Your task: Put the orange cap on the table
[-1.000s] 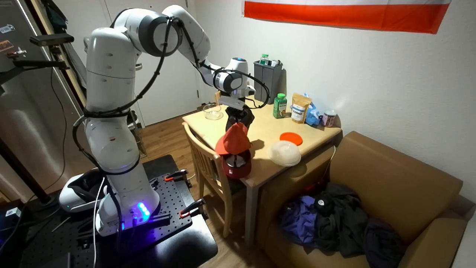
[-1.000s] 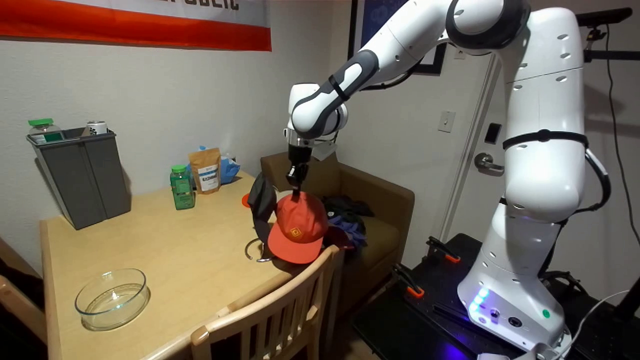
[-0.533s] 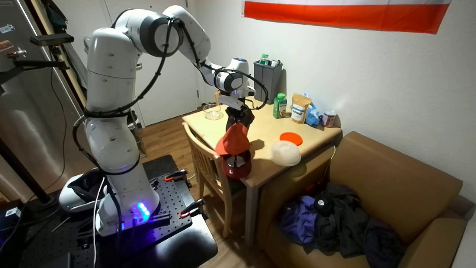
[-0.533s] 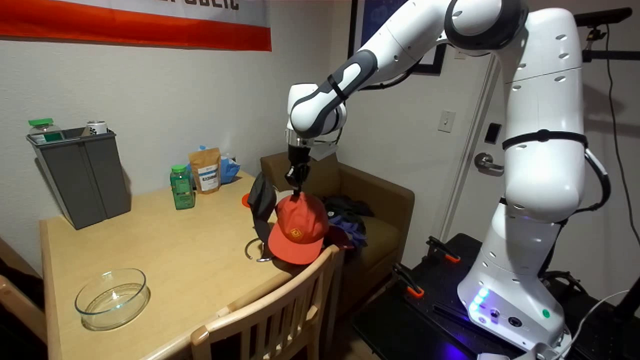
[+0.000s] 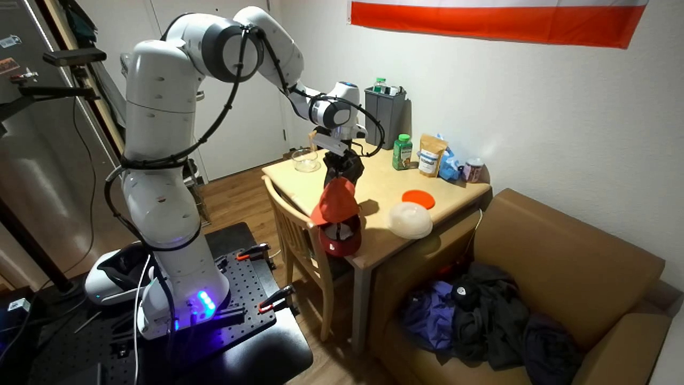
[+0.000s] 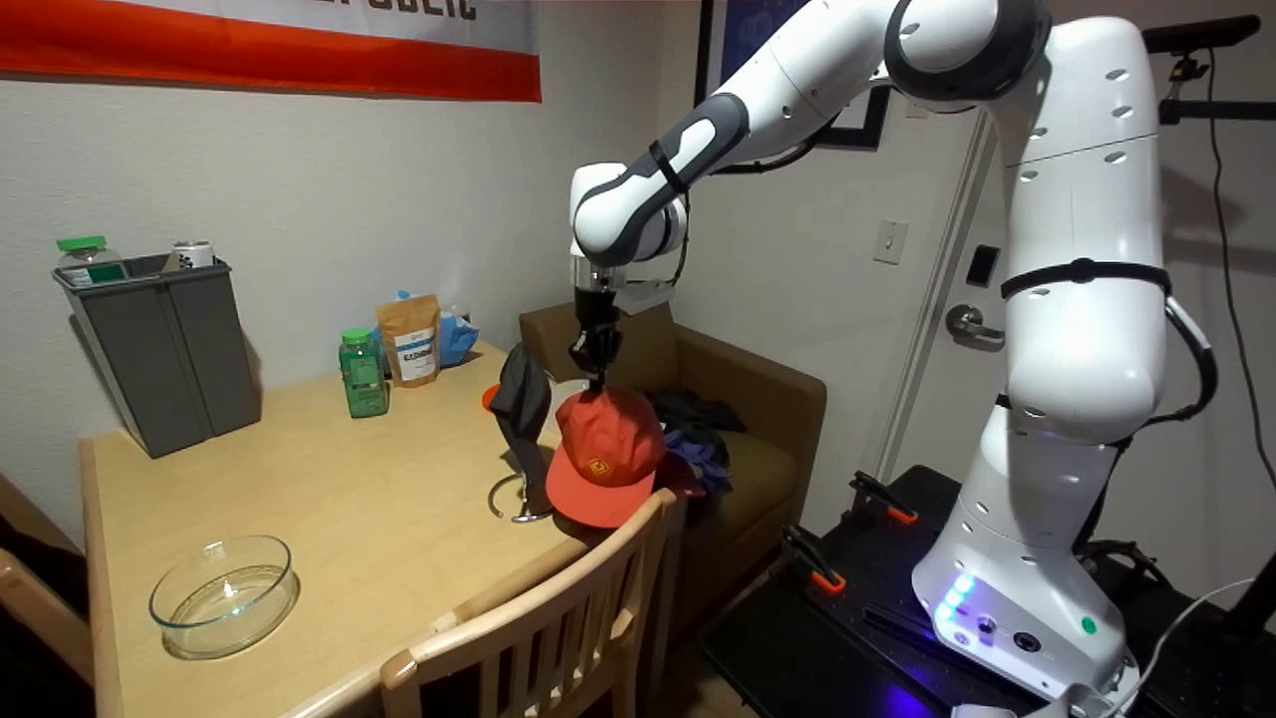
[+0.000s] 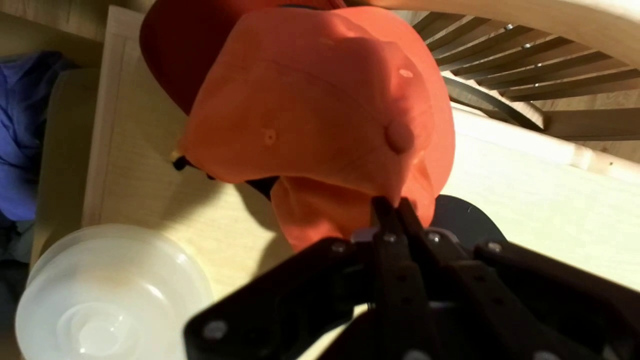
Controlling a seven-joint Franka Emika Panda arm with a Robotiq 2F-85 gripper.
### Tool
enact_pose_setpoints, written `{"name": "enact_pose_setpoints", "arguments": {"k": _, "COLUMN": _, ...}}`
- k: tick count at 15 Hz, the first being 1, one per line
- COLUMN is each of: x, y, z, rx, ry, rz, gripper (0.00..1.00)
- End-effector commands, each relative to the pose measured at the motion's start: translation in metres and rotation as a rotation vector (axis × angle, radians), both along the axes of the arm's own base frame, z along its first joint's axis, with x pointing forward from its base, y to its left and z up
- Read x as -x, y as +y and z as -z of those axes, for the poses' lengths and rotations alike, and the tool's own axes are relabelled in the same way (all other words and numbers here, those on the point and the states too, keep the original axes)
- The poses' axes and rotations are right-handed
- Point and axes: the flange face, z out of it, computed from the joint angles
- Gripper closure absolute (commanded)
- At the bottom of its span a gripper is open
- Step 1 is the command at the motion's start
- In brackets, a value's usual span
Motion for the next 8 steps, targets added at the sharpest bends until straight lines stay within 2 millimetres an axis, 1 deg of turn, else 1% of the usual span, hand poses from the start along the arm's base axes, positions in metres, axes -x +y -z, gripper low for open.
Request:
{"name": "enact_pose_setpoints", "arguments": {"k": 1, "x": 0.0, "y": 0.0, "z": 0.0, "rx": 0.0, "ry": 0.002, "rz": 0.0, "gripper": 0.97}}
{"name": "enact_pose_setpoints", "arguments": {"k": 3, "x": 0.0, "y": 0.0, "z": 0.002, "rx": 0.001, "ry": 0.004, "rz": 0.0, "gripper": 0.97}}
{"name": "enact_pose_setpoints", "arguments": {"k": 5, "x": -0.007, "y": -0.001, "z": -0.001, "rx": 0.008, "ry": 0.009, "rz": 0.01, "gripper": 0.99}}
{"name": "enact_pose_setpoints", "arguments": {"k": 8, "x": -0.02, "y": -0.011, "z": 0.002, "rx": 0.014, "ry": 0.014, "rz": 0.024, "gripper": 0.99}}
